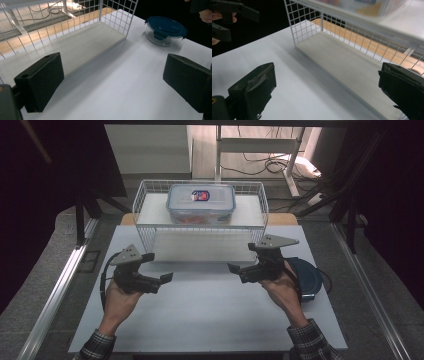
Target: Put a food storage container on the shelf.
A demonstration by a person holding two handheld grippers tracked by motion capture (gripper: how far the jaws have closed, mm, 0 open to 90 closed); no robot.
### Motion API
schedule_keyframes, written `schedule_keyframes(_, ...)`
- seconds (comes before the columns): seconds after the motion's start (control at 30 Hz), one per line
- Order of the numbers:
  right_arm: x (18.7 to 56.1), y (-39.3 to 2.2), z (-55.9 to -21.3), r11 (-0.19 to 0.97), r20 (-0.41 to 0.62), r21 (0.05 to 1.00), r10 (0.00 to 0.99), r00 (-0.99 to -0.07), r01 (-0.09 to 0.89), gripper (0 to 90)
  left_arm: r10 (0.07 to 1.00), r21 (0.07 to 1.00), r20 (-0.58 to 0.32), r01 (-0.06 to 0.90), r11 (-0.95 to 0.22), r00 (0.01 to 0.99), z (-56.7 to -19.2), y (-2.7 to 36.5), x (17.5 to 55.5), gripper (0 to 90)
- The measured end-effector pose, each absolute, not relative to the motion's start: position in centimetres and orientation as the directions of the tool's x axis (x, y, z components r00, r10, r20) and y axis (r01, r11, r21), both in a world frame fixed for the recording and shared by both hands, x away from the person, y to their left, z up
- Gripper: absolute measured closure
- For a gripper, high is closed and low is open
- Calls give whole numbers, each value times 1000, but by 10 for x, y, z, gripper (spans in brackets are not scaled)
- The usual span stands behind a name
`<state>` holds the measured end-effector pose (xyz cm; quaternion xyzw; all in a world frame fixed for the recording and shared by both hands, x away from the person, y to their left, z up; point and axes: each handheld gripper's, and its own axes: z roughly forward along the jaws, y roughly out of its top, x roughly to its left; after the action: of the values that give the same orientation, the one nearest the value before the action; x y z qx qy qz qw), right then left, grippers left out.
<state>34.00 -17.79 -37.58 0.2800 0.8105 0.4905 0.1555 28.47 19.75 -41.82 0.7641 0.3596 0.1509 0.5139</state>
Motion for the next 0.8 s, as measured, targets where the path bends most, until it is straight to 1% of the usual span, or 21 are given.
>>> schedule_keyframes(0.17, 326, -184, -397, 360, 23, 883, 610, -792, 302, 5, 702, 896, -147, 395, -205, 697, -434, 198, 272, 27)
schedule_keyframes(0.47, 314, -190, -416, 372, 31, 868, 620, -784, 329, 5, 713, 879, -140, 418, -230, 687, -459, 195, 258, 21)
schedule_keyframes(0.67, 304, -191, -426, 372, 34, 866, 623, -782, 333, 5, 726, 882, -122, 409, -233, 676, -470, 199, 244, 27)
schedule_keyframes(0.8, 298, -193, -433, 373, 21, 869, 627, -778, 324, 6, 735, 872, -119, 425, -244, 667, -481, 202, 237, 30)
